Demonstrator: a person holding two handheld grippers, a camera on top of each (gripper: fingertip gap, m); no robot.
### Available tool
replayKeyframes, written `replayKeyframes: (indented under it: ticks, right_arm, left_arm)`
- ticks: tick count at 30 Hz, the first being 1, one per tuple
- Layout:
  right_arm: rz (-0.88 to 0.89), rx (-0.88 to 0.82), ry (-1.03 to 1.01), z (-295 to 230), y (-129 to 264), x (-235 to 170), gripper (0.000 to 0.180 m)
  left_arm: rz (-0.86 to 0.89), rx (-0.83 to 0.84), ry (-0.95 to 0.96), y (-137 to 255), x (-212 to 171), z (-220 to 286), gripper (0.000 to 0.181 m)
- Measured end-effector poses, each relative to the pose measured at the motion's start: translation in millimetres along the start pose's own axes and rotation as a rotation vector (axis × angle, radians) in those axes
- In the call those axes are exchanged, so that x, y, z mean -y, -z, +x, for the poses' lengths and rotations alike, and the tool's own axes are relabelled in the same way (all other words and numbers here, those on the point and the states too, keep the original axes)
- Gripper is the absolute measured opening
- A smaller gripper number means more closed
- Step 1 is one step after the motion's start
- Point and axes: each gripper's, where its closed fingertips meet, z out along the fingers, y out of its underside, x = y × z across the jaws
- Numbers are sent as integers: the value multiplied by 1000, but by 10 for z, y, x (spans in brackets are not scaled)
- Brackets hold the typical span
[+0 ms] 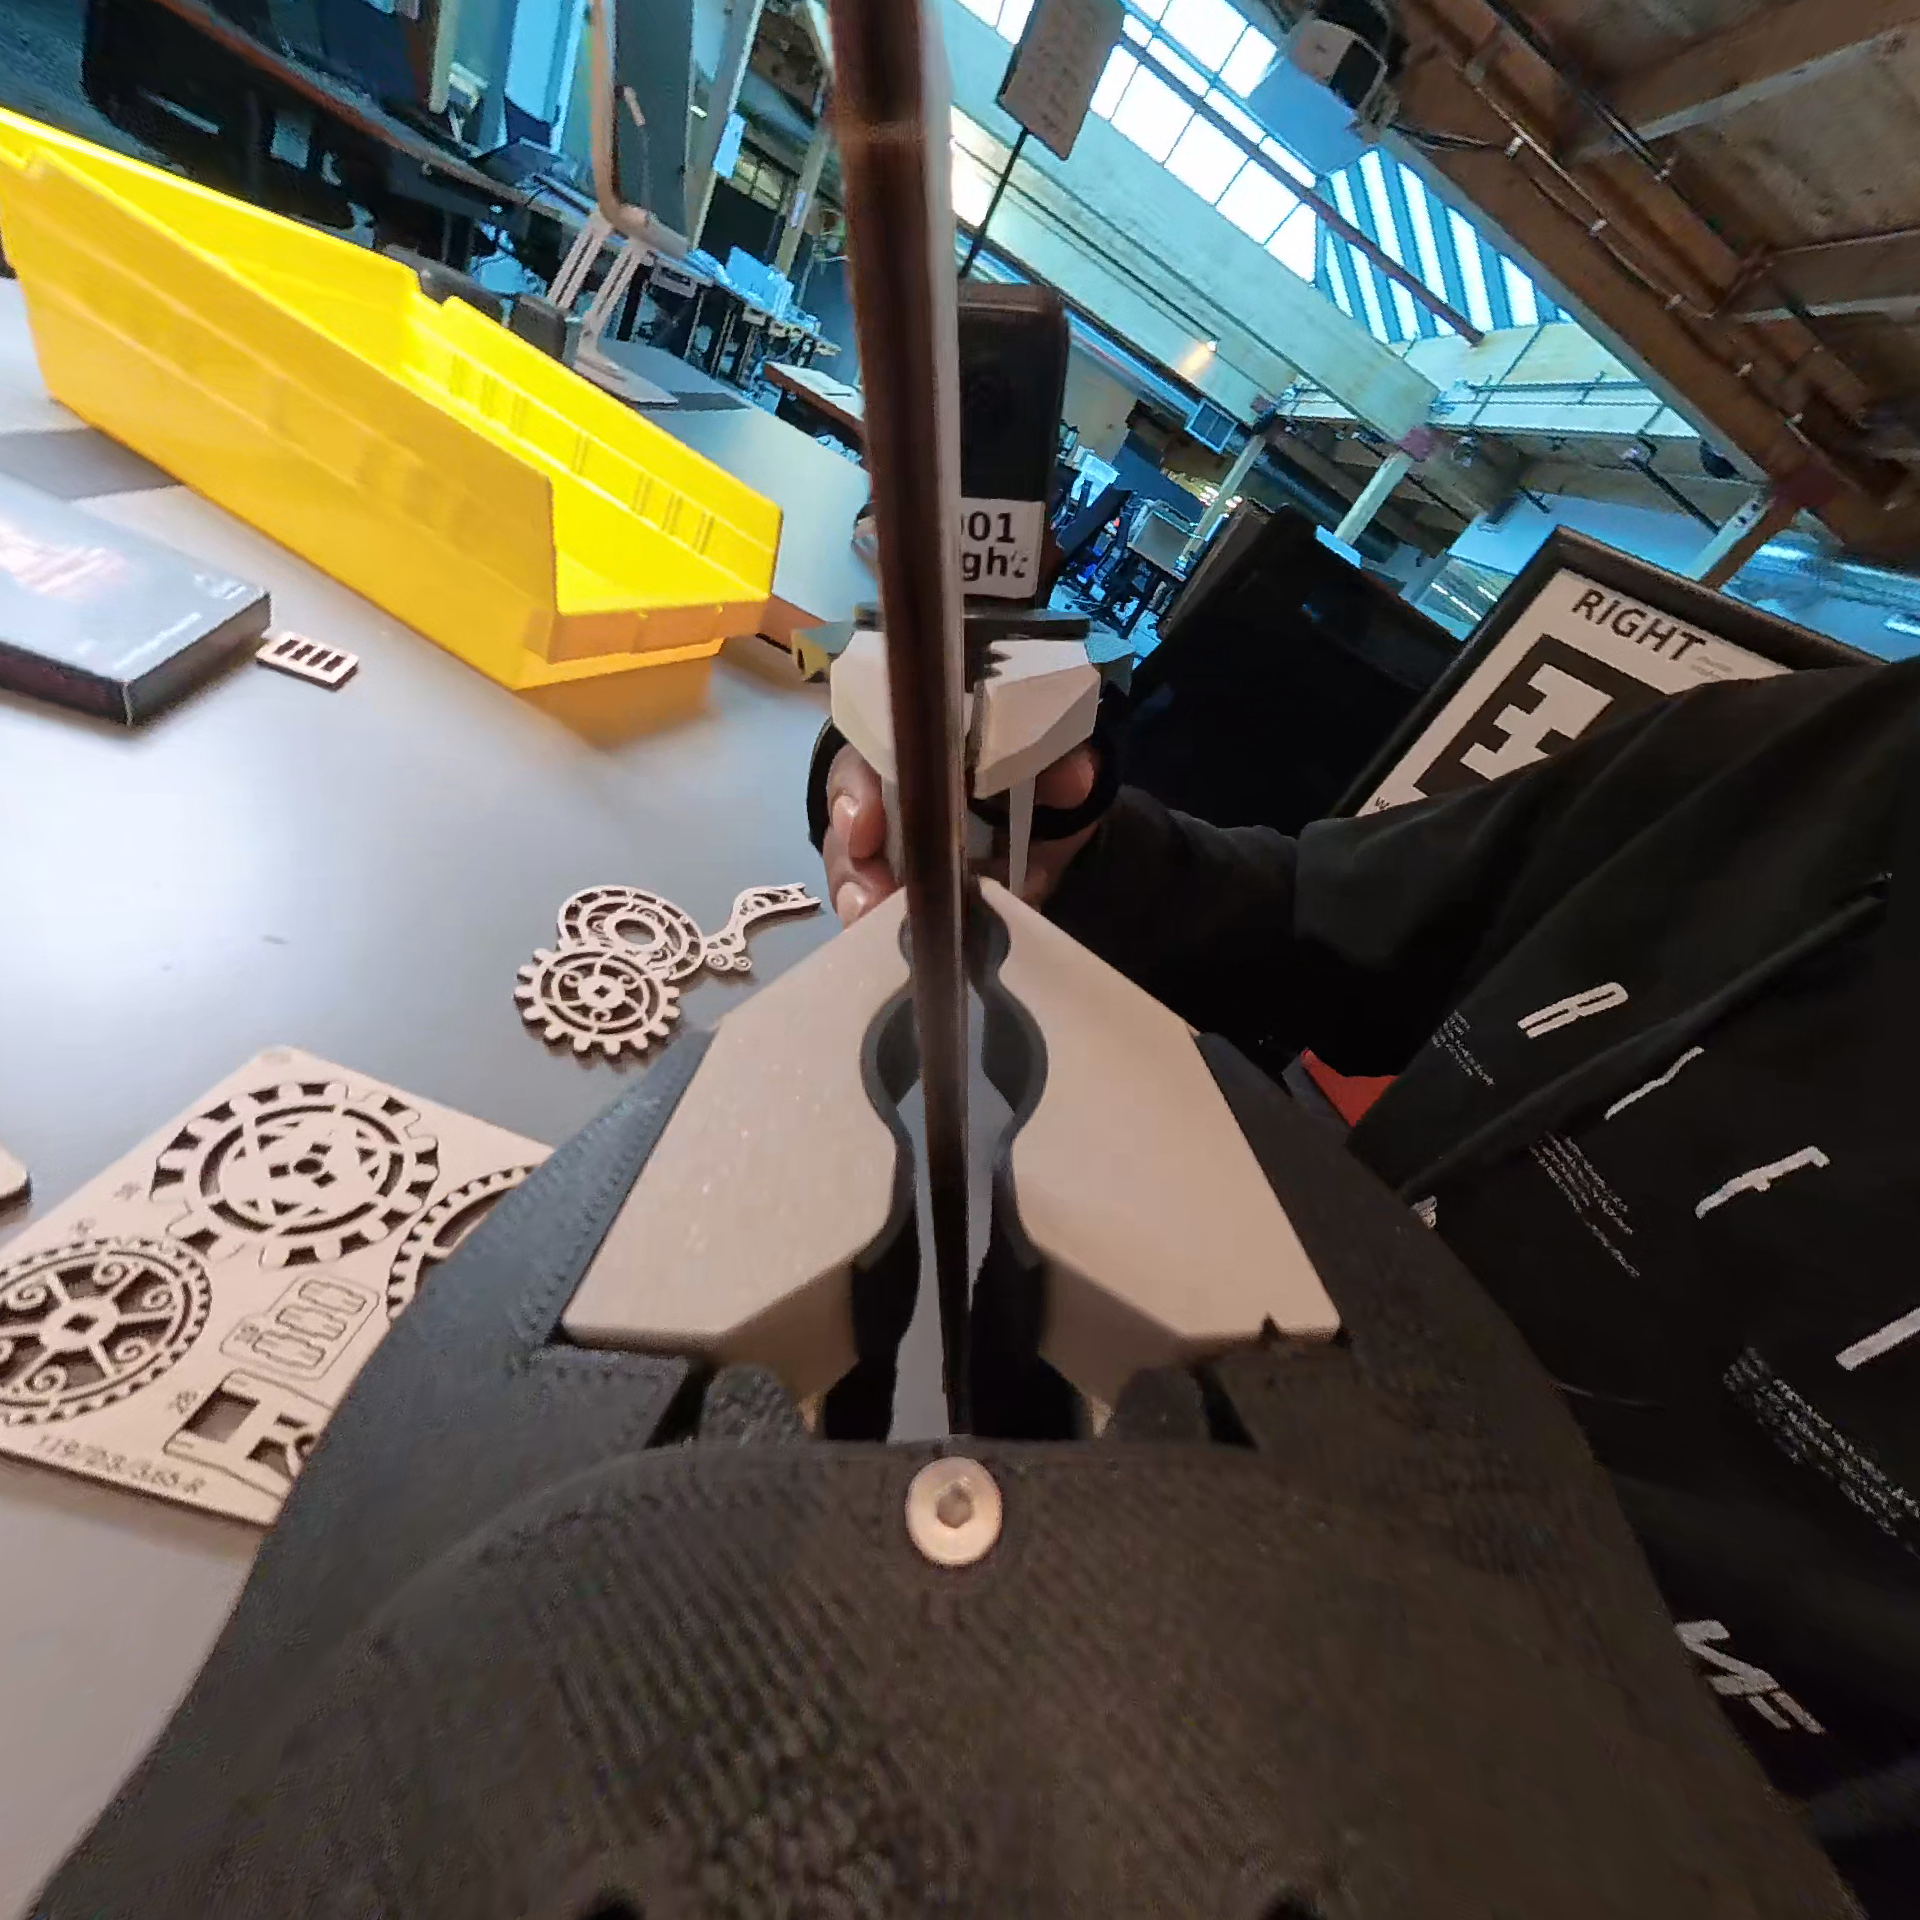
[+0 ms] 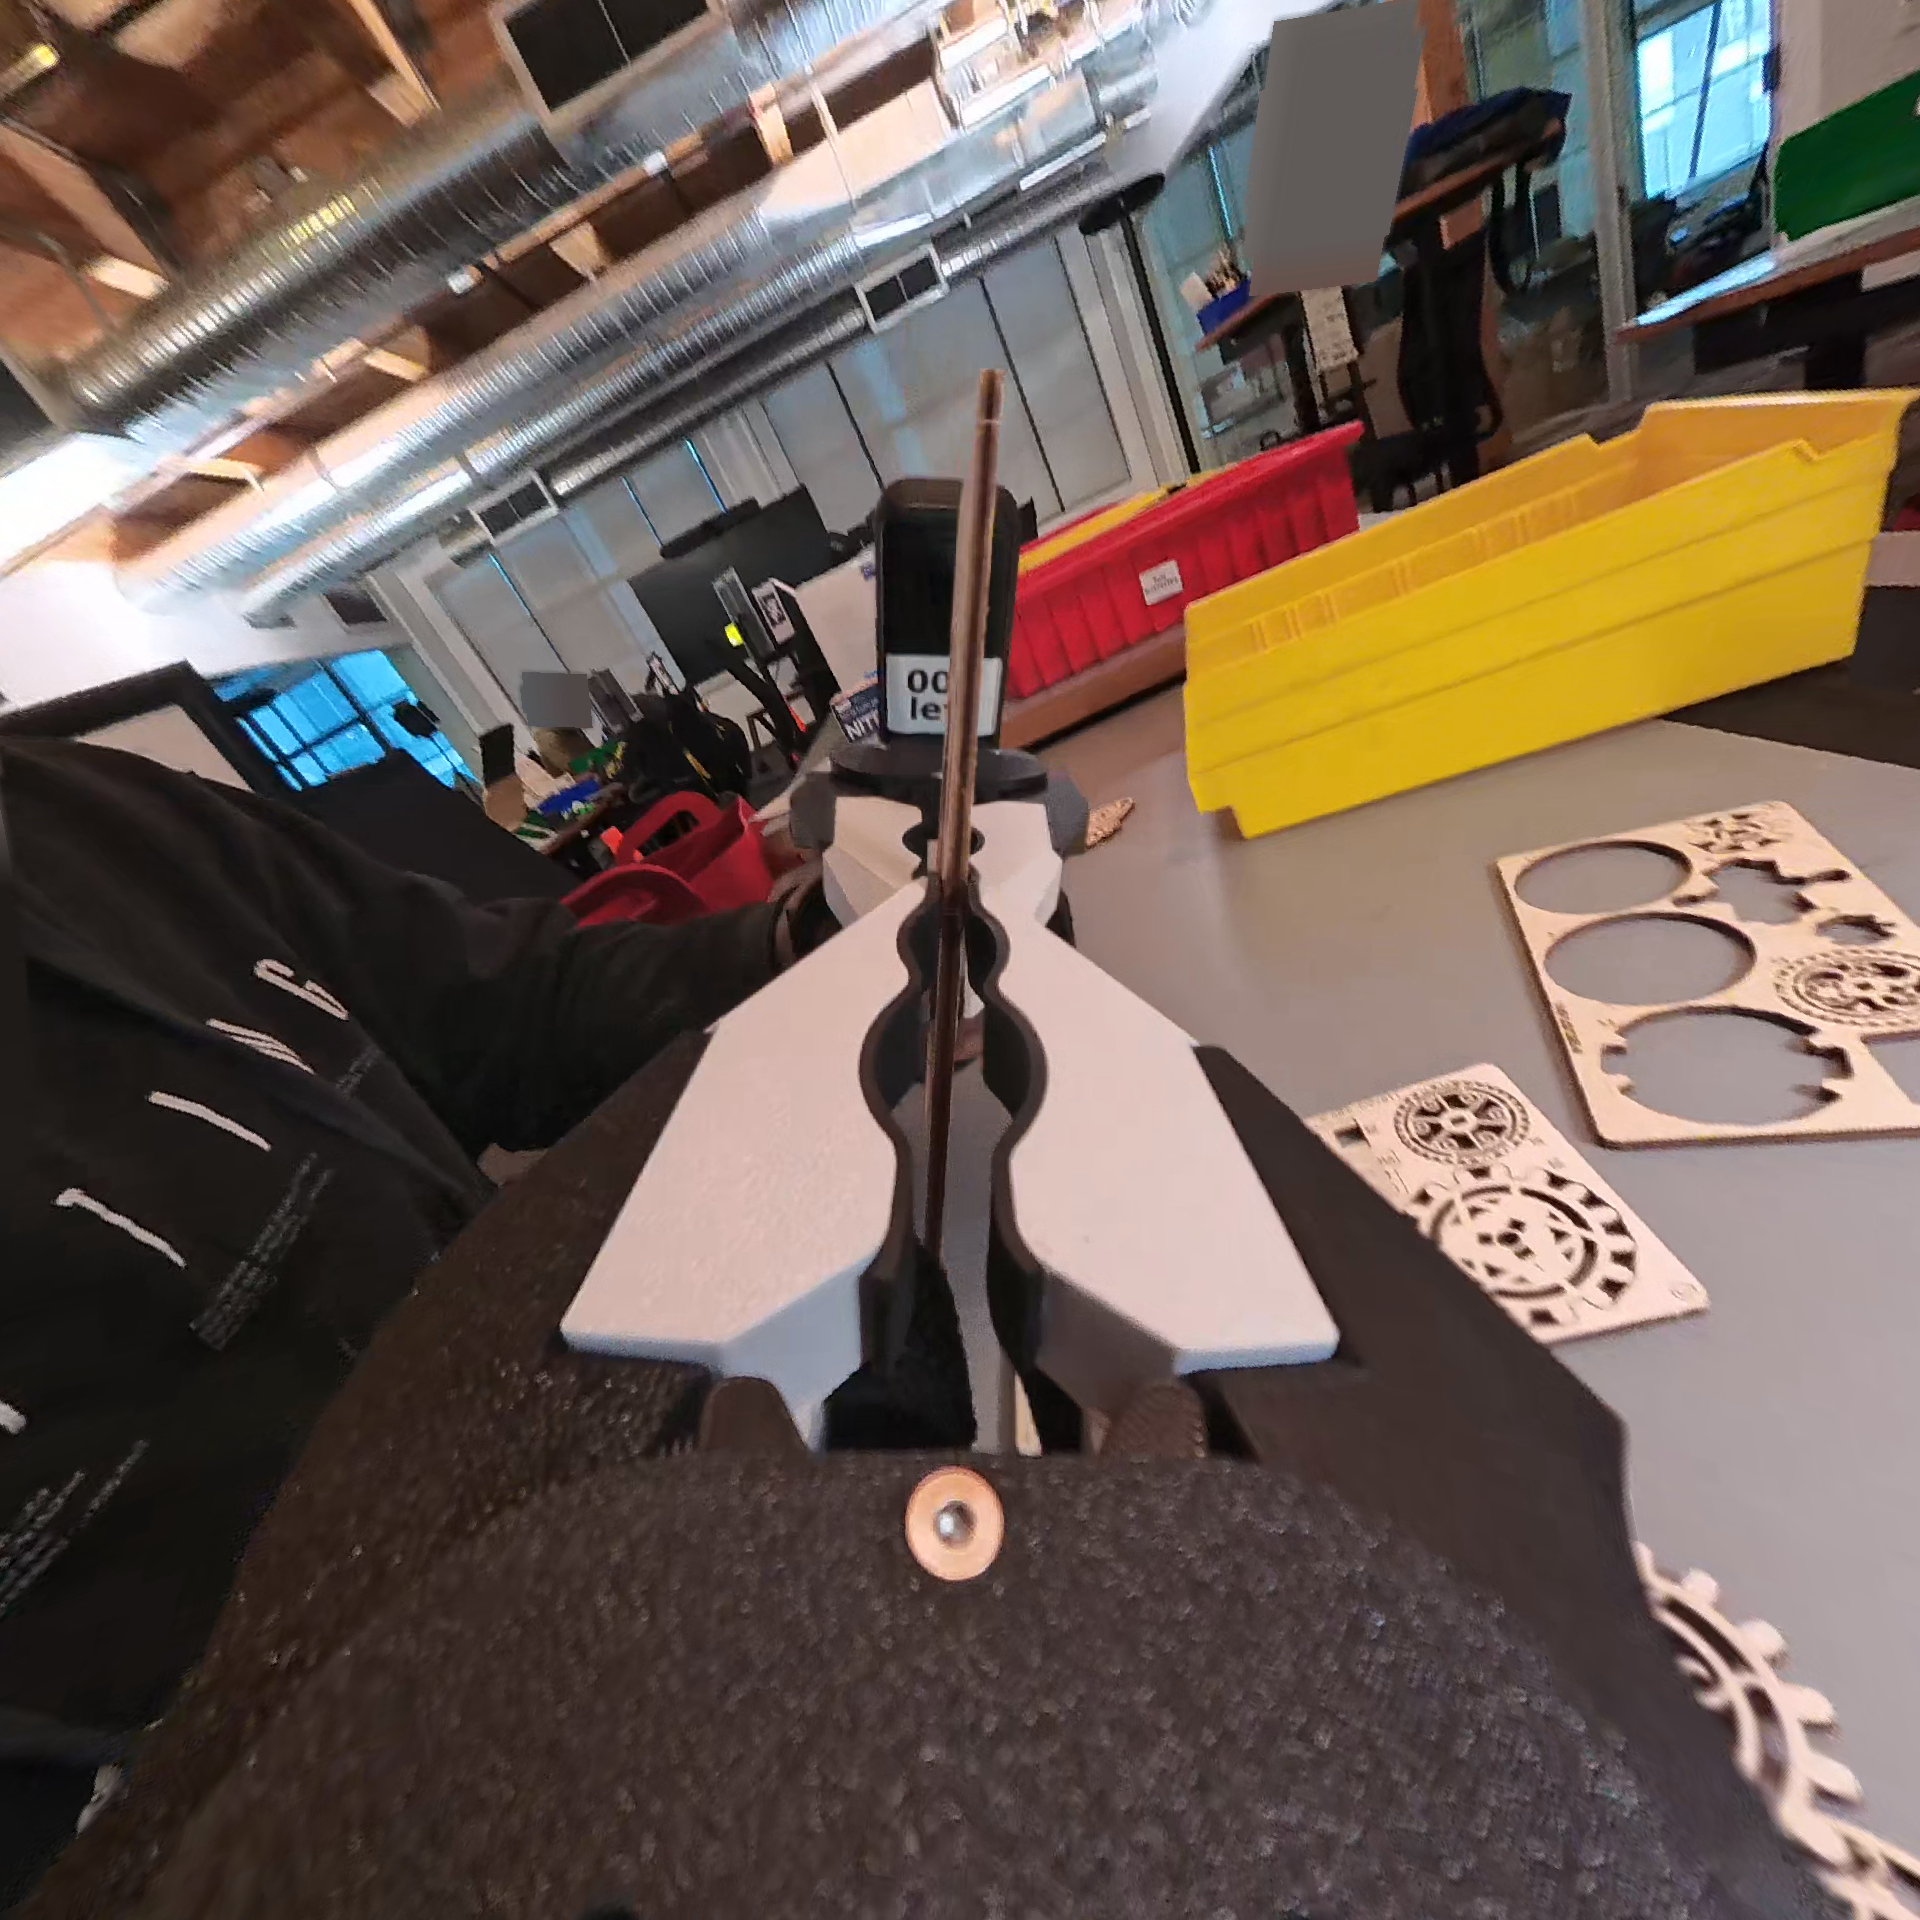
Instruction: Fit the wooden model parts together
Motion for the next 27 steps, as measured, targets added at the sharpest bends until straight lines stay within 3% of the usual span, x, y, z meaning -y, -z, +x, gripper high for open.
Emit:
replayKeyframes:
  ticks: [14,27]
  right_arm:
    - [-97,-4,-17,101,-46,-219,0]
    - [-176,-122,75,208,-47,-287,2]
  left_arm:
    - [66,1,31,88,-26,-122,4]
    - [4,152,-66,93,-87,-209,2]
